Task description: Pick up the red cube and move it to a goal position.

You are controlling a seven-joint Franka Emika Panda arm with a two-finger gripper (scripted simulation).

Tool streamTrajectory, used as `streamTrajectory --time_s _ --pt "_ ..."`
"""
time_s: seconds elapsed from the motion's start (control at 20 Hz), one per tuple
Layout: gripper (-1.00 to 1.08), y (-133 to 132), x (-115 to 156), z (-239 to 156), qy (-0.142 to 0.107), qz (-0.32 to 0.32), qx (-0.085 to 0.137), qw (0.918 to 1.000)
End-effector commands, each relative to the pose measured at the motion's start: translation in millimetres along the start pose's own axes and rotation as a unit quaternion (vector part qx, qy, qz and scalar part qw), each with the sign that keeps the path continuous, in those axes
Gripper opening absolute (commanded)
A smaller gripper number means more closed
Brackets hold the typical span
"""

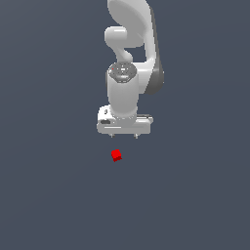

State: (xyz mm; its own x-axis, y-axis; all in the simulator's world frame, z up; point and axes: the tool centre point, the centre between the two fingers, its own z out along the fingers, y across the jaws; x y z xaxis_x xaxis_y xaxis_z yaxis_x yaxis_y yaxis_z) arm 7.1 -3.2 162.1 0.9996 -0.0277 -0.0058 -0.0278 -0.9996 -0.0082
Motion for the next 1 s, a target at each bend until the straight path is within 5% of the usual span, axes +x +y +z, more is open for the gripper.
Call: streamTrajectory --time_s 0.0,0.95 --pt "1.00 0.0 0.0 0.0 0.000 0.000 0.000 1.0000" --pt "1.00 22.4 8.4 74.1 0.001 -0.112 -0.002 0.9937"
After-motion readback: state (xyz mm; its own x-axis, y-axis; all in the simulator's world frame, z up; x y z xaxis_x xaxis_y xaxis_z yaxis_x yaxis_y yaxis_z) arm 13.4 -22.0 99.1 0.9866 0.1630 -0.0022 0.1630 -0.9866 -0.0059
